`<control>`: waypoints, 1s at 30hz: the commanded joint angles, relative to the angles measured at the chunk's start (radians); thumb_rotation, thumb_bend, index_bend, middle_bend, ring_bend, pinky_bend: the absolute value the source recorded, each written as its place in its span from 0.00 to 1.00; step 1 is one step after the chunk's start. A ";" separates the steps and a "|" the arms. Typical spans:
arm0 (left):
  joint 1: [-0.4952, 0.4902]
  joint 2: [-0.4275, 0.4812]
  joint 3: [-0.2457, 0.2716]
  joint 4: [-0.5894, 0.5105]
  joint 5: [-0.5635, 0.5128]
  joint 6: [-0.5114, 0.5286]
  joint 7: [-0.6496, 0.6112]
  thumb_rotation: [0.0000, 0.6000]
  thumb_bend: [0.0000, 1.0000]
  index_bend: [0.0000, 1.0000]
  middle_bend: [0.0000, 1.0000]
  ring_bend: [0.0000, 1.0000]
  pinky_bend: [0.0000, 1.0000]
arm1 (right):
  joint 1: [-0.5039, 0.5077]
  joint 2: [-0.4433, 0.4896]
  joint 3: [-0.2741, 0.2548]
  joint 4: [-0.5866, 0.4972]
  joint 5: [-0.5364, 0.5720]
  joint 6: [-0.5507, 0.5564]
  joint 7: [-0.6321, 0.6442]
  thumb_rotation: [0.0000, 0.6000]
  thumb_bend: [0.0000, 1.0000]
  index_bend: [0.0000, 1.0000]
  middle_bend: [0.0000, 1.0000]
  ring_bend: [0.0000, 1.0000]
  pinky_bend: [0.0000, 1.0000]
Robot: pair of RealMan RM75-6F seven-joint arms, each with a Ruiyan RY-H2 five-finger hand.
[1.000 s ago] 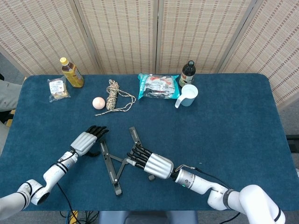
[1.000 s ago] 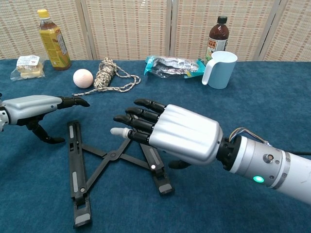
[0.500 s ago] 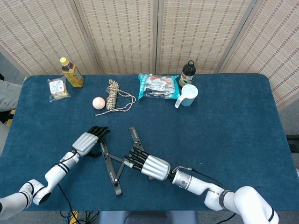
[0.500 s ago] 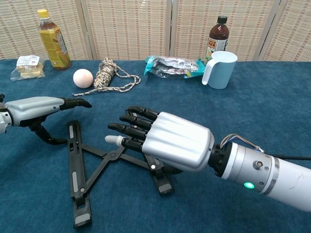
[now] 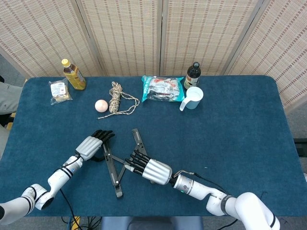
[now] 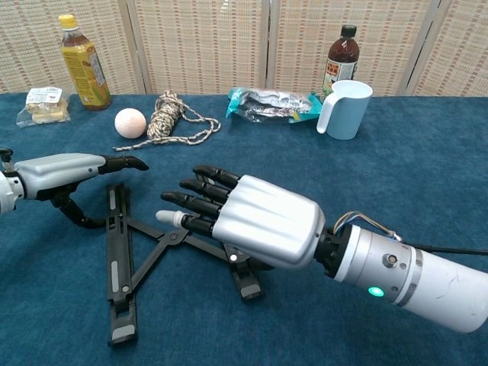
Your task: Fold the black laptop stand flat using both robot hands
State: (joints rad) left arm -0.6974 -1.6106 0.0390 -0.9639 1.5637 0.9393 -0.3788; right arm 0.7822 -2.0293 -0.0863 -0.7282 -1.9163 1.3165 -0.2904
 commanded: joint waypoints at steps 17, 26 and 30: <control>-0.014 -0.010 0.000 -0.004 0.003 -0.009 -0.010 1.00 0.25 0.04 0.00 0.00 0.00 | 0.032 -0.073 0.024 0.079 0.017 0.031 0.030 1.00 0.00 0.00 0.00 0.00 0.00; -0.027 -0.011 -0.001 -0.012 0.006 -0.017 -0.024 1.00 0.25 0.04 0.00 0.00 0.00 | 0.049 -0.121 0.036 0.139 0.023 0.060 0.044 1.00 0.00 0.00 0.00 0.00 0.00; -0.032 -0.011 -0.002 -0.016 0.007 -0.019 -0.030 1.00 0.25 0.04 0.00 0.00 0.00 | 0.052 -0.140 0.038 0.164 0.029 0.065 0.053 1.00 0.00 0.00 0.00 0.00 0.00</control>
State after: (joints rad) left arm -0.7293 -1.6215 0.0370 -0.9799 1.5709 0.9199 -0.4086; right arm 0.8330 -2.1659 -0.0493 -0.5676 -1.8887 1.3805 -0.2401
